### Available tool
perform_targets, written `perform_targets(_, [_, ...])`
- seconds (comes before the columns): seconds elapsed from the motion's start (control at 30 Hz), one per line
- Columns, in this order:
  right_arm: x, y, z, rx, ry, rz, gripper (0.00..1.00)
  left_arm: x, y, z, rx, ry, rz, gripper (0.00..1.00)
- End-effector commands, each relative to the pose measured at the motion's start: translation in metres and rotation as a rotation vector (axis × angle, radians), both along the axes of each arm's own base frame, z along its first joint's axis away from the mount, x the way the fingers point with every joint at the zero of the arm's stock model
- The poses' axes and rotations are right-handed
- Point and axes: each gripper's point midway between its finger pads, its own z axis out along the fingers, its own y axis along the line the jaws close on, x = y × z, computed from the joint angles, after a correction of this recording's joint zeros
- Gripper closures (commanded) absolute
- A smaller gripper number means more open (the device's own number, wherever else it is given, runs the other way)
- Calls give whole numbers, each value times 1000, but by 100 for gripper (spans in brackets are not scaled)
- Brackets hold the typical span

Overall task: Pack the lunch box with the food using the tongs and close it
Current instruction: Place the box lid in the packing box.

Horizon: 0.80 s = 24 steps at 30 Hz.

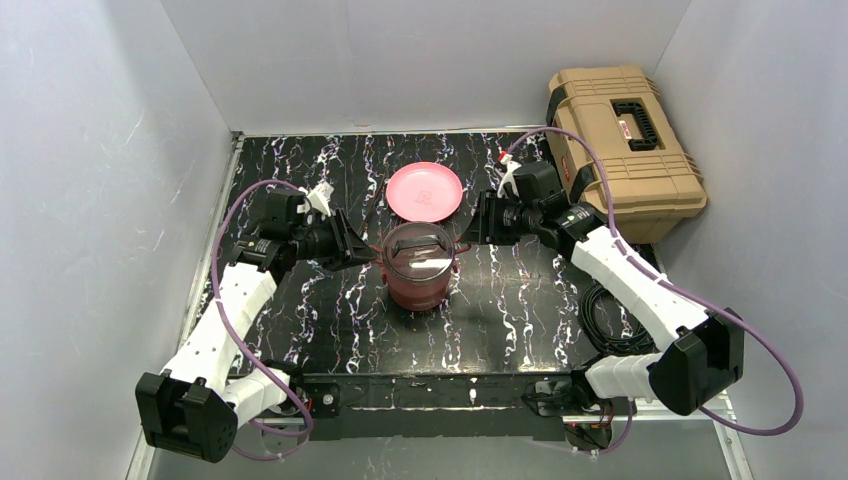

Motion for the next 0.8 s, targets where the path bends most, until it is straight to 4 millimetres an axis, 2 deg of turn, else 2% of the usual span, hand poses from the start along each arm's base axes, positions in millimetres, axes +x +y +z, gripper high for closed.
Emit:
perform_targets(0.0, [-3, 8, 12, 83, -8, 1, 49, -2, -4, -1, -7, 7, -14, 69])
perform_targets(0.3, [-4, 12, 7, 115, 19, -10, 55, -1, -5, -3, -4, 11, -16, 76])
perform_targets(0.47, [-5, 15, 6, 139, 39, -18, 65, 0, -5, -3, -1, 8, -9, 89])
perform_targets(0.53, [-5, 15, 5, 146, 41, -21, 69, 1, -4, -3, 5, 3, -4, 99])
perform_targets(0.63, [-5, 16, 4, 163, 46, -34, 77, 2, -2, -5, 17, -2, 2, 100])
perform_targets(0.77, [-4, 16, 6, 179, 45, -48, 83, 4, 0, -6, 33, -7, 10, 100])
